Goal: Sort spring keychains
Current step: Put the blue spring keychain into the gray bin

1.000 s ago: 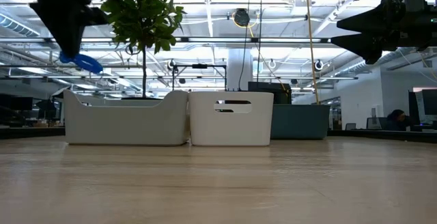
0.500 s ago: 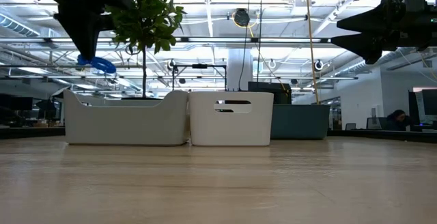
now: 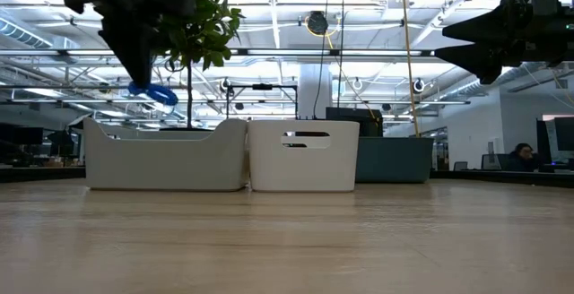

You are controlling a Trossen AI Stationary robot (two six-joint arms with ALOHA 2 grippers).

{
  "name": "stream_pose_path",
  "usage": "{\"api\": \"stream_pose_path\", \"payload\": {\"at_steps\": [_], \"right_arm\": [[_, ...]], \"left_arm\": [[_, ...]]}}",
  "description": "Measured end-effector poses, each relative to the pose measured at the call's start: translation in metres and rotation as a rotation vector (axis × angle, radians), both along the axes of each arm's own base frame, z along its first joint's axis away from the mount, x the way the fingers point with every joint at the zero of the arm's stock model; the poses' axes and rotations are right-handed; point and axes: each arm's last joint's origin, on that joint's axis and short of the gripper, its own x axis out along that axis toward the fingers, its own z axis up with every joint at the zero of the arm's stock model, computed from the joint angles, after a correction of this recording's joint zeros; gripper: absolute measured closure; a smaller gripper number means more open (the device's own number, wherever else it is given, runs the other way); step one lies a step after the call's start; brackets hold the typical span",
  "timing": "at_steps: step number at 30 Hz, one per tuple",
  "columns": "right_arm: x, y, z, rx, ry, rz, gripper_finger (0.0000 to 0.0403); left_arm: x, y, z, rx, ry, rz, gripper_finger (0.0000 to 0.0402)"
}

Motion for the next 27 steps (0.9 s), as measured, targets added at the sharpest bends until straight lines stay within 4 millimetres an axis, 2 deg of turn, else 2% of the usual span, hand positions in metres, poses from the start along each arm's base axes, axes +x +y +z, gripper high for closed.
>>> {"api": "stream_pose_path", "payload": {"at_steps": [17, 27], "right_arm": [[0.0, 0.0, 0.0, 0.0, -0.001, 0.0, 0.014], [0.0, 0.0, 0.0, 0.0, 0.0, 0.0, 0.014]], "left_arm": [[0.044, 0.01, -0.032, 0.012, -0.05, -0.002, 0.0396], [0.06, 0.017, -0.064, 0.037, 0.055, 0.016, 0.0397]]}}
